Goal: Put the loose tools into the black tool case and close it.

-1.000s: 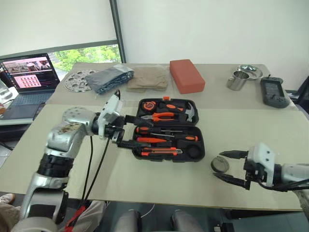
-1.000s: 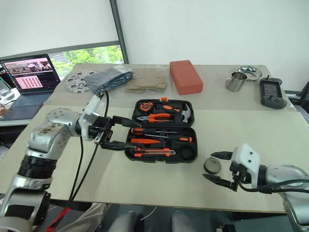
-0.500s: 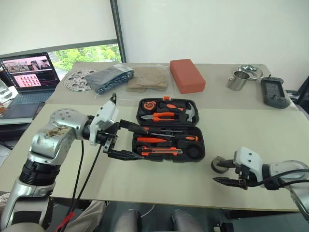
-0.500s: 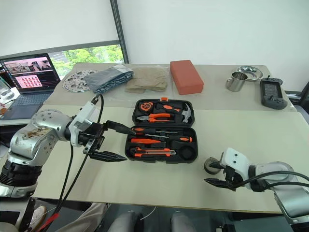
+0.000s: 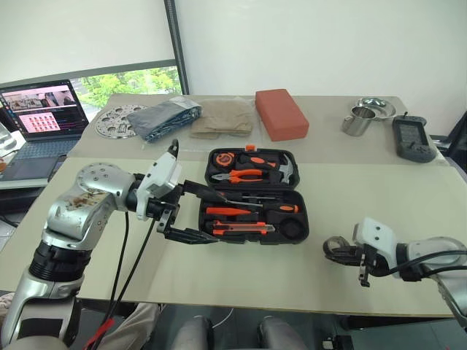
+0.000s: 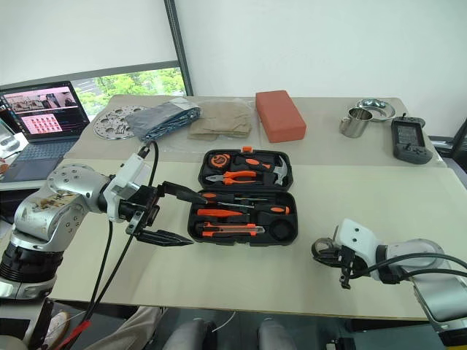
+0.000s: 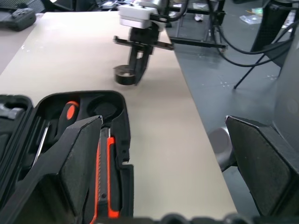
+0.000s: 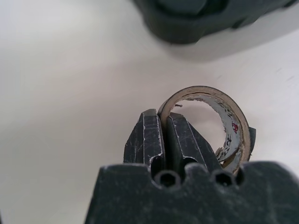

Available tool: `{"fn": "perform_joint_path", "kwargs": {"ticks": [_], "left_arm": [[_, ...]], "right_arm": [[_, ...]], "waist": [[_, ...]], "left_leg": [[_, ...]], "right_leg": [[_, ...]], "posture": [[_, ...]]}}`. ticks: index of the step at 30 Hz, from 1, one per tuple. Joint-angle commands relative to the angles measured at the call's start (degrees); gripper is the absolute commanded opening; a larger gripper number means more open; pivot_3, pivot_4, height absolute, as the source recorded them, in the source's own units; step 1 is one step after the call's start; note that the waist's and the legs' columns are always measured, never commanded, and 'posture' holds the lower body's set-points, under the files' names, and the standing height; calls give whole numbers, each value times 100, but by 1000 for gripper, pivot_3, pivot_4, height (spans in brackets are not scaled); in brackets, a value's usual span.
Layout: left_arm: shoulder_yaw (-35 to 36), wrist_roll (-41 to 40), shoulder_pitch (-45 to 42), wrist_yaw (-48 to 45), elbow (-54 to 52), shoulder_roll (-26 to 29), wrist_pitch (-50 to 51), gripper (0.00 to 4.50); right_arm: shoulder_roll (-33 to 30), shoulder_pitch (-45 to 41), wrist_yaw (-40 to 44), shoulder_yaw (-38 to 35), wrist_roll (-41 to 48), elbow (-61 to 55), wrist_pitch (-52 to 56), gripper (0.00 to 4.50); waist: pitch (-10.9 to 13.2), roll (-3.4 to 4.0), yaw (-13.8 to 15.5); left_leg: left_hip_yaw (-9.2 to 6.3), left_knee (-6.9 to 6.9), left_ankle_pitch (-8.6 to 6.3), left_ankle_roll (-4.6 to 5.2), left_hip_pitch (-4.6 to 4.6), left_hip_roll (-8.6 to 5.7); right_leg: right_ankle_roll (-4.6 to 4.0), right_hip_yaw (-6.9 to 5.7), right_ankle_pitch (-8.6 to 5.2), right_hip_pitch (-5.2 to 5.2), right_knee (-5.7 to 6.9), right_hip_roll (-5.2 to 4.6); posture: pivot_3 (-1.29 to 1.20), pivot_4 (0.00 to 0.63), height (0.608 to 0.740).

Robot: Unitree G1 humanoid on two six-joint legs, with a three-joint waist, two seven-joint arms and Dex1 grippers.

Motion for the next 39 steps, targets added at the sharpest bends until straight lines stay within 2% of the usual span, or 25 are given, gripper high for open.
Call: {"fn": "perform_joint_path", "kwargs": {"ticks": [1,7,10,15,16,19,22,23,24,28,34,39], "left_arm": [[140,-163,46,102,-270,97,48,4500],[152,-145,169,199,-314,152,-10,4500],[175,-155,225,275,-394,155,-28,4500],[242,-185,310,386,-492,194,-9,4500],[250,-185,328,401,-502,205,-8,4500],[267,-185,365,424,-504,230,-18,4500],[272,-183,379,435,-490,248,-29,4500],[272,-180,379,441,-481,250,-31,4500],[274,-175,378,438,-467,256,-37,4500],[363,-121,301,569,-191,195,-87,4500],[694,-211,102,1127,972,-255,112,4500],[829,-47,-291,1413,2197,-547,37,4500]], "right_arm": [[-69,-790,89,130,195,-527,277,14],[370,-2036,246,1224,-97,-365,446,14],[456,-2386,447,1727,-384,-90,324,14],[460,-2547,618,2001,-592,187,153,14],[440,-2558,649,2027,-642,221,94,395],[523,-2593,651,1984,-581,232,103,1146],[514,-2607,683,1950,-524,166,148,2197],[522,-2597,688,1913,-471,144,174,2684],[543,-2587,686,1870,-407,118,211,2923],[582,-2597,551,1534,-186,164,343,4394],[1237,-2834,-137,759,171,1279,530,4493],[1636,-3328,-638,506,133,2408,885,4493]], "waist": [[4,3,-24],[4,4,10],[5,4,38],[5,5,60],[5,5,59],[5,5,29],[6,4,4],[6,4,6],[6,4,8],[6,4,14],[8,0,4],[7,1,14]], "left_leg": [[2,0,0,0,2,2],[-4,-5,0,0,5,5],[-3,-6,0,0,-1,3],[-2,-5,-2,3,-7,0],[-3,-6,-2,3,-6,0],[-4,-9,-2,3,-2,3],[-3,-14,-2,3,6,5],[-3,-14,-2,3,6,5],[-3,-14,-2,3,7,4],[-3,-15,-2,3,5,4],[-4,-12,-2,3,10,4],[-2,-19,-1,3,9,-1]], "right_leg": [[0,2,0,-1,2,1],[-2,-5,0,-3,2,8],[-3,-5,0,-6,-3,0],[-4,-8,1,-6,-9,-11],[-5,-9,1,-6,-7,-10],[-5,-9,0,-7,-3,-5],[-6,-7,-1,-5,0,-1],[-5,-8,-1,-6,0,0],[-6,-9,-1,-6,1,0],[-6,-7,-1,-6,0,-3],[-7,-8,0,-3,2,-3],[-42,-10,20,-9,4,-2]], "posture": [[0,150,740],[0,150,740],[0,150,740],[0,150,740],[0,150,740],[0,150,740],[0,150,740],[0,150,740],[0,150,740],[0,150,740],[0,150,740],[0,150,740]]}}
